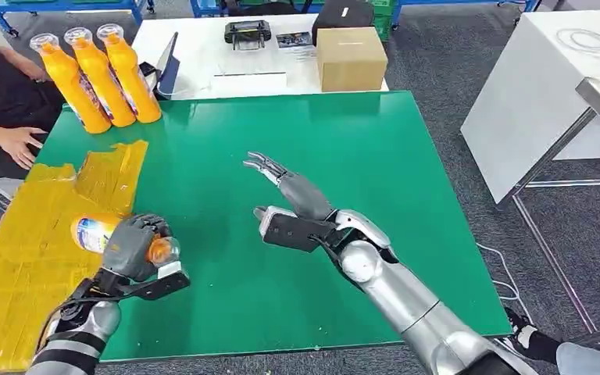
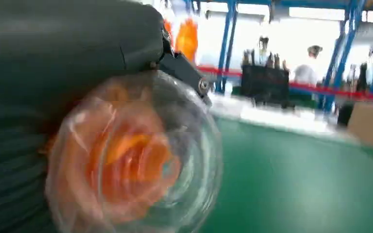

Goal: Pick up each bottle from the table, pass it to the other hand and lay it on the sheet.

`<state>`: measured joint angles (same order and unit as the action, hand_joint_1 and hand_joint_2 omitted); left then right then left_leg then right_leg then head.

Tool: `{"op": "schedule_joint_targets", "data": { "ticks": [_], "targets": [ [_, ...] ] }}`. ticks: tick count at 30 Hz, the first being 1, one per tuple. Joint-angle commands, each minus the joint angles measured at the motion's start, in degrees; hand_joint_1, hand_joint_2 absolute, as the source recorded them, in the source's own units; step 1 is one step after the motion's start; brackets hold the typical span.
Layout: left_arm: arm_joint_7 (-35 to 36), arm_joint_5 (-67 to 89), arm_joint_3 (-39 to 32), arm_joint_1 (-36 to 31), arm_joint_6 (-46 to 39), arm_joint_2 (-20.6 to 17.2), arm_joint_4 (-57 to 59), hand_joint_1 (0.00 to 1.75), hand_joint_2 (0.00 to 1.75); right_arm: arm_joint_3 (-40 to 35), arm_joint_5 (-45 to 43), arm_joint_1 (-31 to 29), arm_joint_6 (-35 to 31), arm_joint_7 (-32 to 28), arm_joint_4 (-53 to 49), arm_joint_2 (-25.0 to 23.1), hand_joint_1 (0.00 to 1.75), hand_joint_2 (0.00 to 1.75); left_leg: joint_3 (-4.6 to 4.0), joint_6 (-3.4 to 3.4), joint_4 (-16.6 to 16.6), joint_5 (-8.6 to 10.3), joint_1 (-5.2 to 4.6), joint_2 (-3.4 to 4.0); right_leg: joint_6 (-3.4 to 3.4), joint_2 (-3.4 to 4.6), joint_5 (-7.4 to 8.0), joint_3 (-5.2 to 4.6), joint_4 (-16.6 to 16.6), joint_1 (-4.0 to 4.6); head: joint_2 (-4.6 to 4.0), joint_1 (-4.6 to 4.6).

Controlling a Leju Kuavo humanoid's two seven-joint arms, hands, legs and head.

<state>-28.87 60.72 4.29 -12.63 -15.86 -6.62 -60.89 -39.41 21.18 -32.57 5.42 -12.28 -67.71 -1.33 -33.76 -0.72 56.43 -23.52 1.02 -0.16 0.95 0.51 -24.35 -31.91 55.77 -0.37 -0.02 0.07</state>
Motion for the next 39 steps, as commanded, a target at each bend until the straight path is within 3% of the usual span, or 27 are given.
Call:
{"op": "schedule_joint_targets", "data": {
  "ticks": [1,9,24,31,32,33,39],
  "targets": [
    [0.83,-0.56,6.38,-0.6,7.66,-6.53,15.43,1.75,1.75,-2.43,-1.34,-4.81,1.25,-0.69,5.9,-0.57,0.0,0.0,0.15,0.03,-0.09,-0.04,-0.03,0.28,-0.04,0.23,0.02,0.03,-0.04,0.0,0.0,-0.02],
    [-0.8,-5.29,7.05,0.42,12.53,-9.18,14.27,1.75,1.75,-2.98,-2.08,-5.74,1.44,-1.06,7.21,-1.11,0.0,0.0,0.32,0.03,-0.13,-0.07,-0.03,0.5,-0.03,0.45,0.0,0.15,-0.04,0.03,0.0,-0.02],
    [-0.88,-6.28,7.41,0.61,13.55,-9.37,14.52,1.75,1.75,-3.16,-2.21,-5.78,1.35,-1.15,7.1,-1.19,0.0,0.0,0.45,0.03,-0.26,-0.09,-0.04,0.51,-0.03,0.44,0.02,0.27,-0.08,0.03,0.0,0.0],
    [-1.18,-9.31,7.25,0.53,16.1,-11.25,16.11,1.75,1.75,-3.71,-2.47,-6.36,1.4,-1.34,8.17,-1.84,0.0,0.0,0.45,-0.05,-0.22,-0.08,-0.05,0.46,-0.03,0.45,0.01,0.33,0.01,0.0,0.0,0.0],
    [-1.52,-10.05,7.04,0.54,16.78,-11.44,16.26,0.26,1.75,-3.79,-2.49,-6.41,1.45,-1.44,8.28,-1.91,0.0,0.0,0.49,-0.04,-0.27,-0.09,-0.05,0.59,-0.05,0.56,0.05,0.33,-0.04,0.01,0.0,-0.02],
    [-1.14,-10.04,7.42,0.24,17.62,-11.76,16.89,0.0,0.0,-3.87,-2.49,-6.41,1.35,-1.44,8.39,-1.94,0.0,0.0,0.5,-0.06,-0.25,-0.09,-0.06,0.5,-0.04,0.5,0.02,0.34,0.0,0.0,0.0,0.0],
    [-3.54,-11.9,7.06,1.95,16.69,-11.67,12.92,0.0,0.0,-3.99,-2.57,-6.54,1.1,-1.79,8.66,-1.82,0.0,0.0,0.61,-0.06,-0.26,-0.09,-0.05,0.42,-0.02,0.43,-0.02,0.4,0.0,0.01,0.0,-0.02]
  ]
}}
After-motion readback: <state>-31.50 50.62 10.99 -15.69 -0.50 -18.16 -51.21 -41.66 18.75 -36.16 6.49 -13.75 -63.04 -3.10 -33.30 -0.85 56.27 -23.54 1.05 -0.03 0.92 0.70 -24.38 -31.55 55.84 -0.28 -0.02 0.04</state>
